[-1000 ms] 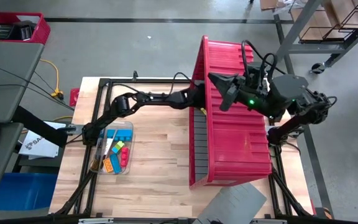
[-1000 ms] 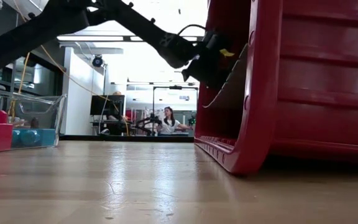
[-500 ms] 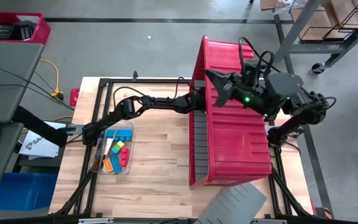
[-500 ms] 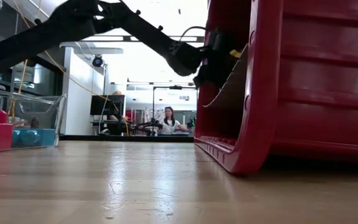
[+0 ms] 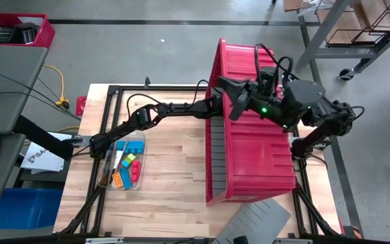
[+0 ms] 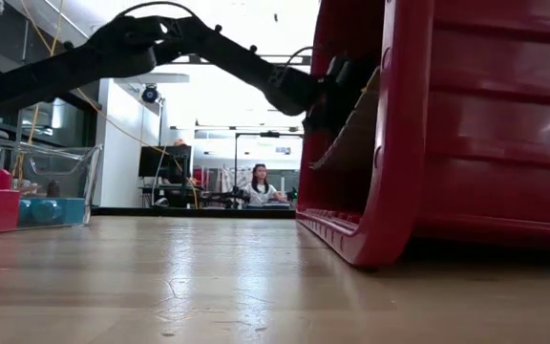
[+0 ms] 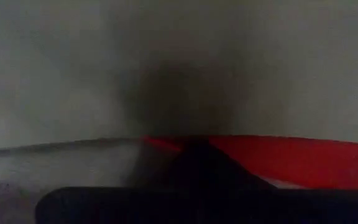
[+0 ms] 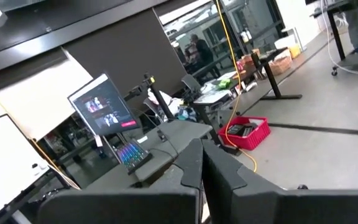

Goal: Sort Items/Unsort Items

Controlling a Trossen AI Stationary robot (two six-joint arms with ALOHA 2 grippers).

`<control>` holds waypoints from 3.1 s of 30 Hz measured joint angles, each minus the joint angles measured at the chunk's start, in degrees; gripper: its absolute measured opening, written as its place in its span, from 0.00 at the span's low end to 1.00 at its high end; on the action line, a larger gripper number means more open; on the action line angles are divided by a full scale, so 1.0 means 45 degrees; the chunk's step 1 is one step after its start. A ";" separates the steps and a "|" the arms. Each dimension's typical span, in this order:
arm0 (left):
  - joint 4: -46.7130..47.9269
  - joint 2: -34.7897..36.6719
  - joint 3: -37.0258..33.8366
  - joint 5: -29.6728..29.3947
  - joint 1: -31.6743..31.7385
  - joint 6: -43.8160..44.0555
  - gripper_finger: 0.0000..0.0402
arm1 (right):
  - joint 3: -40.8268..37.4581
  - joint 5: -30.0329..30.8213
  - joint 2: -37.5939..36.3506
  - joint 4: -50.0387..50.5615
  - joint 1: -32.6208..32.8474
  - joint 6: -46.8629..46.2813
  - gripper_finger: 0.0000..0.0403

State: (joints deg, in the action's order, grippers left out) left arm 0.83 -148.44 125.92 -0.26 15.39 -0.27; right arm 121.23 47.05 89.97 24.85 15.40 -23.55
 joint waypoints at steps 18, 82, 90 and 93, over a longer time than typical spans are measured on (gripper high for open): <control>-0.6356 -0.0245 -0.0046 0.0341 -0.0067 0.3408 0.00 | 0.0005 -0.0023 -0.0015 -0.0169 -0.0010 0.1020 0.00; 1.1140 1.3475 -0.0761 0.5175 0.2969 -0.4387 0.00 | -0.1288 0.1901 -0.2809 1.3487 -0.0467 -0.6015 0.30; 1.0692 1.5893 -0.2937 0.3283 0.3826 -0.3058 0.00 | -0.3107 0.1780 -0.3115 1.4458 -0.4380 -0.9813 0.67; 1.0540 1.6141 -0.3527 0.3360 0.3814 -0.2996 0.00 | -0.3964 0.1423 -0.3159 1.4453 -0.5999 -1.1020 0.71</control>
State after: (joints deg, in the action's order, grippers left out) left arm 48.26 -75.81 110.04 14.86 32.56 -13.75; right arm 103.39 53.45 75.76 89.89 -11.60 -73.14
